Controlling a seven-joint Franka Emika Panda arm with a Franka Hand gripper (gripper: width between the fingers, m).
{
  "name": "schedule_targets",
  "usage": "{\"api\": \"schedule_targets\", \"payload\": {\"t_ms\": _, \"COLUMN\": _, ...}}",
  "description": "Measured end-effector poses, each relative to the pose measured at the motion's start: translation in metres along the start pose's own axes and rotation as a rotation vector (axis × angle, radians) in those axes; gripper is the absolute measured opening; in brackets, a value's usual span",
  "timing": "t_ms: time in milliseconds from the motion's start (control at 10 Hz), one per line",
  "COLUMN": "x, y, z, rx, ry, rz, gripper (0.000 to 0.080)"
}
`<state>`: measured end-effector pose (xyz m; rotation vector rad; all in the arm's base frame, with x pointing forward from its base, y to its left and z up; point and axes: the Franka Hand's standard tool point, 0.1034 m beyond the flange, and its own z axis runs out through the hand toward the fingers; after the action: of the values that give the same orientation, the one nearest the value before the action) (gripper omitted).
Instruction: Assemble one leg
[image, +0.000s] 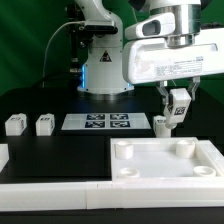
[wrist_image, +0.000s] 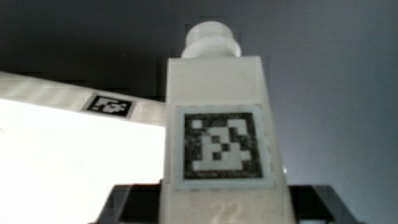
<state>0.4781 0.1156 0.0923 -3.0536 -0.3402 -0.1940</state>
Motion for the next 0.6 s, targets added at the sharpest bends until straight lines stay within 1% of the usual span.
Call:
{"api": "schedule_targets", "payload": {"t_ms": 100, "x": 0.000, "y": 0.001, "z": 0.000, "rx": 0.000, "ry": -0.001, "rz": -0.004, "gripper": 0.0294}}
{"api": "schedule_targets", "payload": {"t_ms": 200, "x": 0.007, "y": 0.007, "z": -0.002, "rx": -0.001, "ry": -0.002, "rz": -0.042, "gripper": 0.0294}}
{"api": "schedule_targets", "payload": {"t_ms": 300, "x": 0.023, "y": 0.016, "z": -0.007, "rx": -0.002, "ry": 0.008, "rz": -0.055, "gripper": 0.0294}}
{"api": "schedule_targets", "payload": {"t_ms": 500, "x": 0.051, "y": 0.024, "z": -0.017, "rx": -0.002, "ry": 0.026, "rz": -0.069, "gripper": 0.0294}}
{"api": "schedule_targets", "payload": {"t_ms": 600, "x": 0.066, "y": 0.034, "z": -0.017, "rx": -0.003, "ry": 0.038, "rz": -0.077, "gripper": 0.0294}}
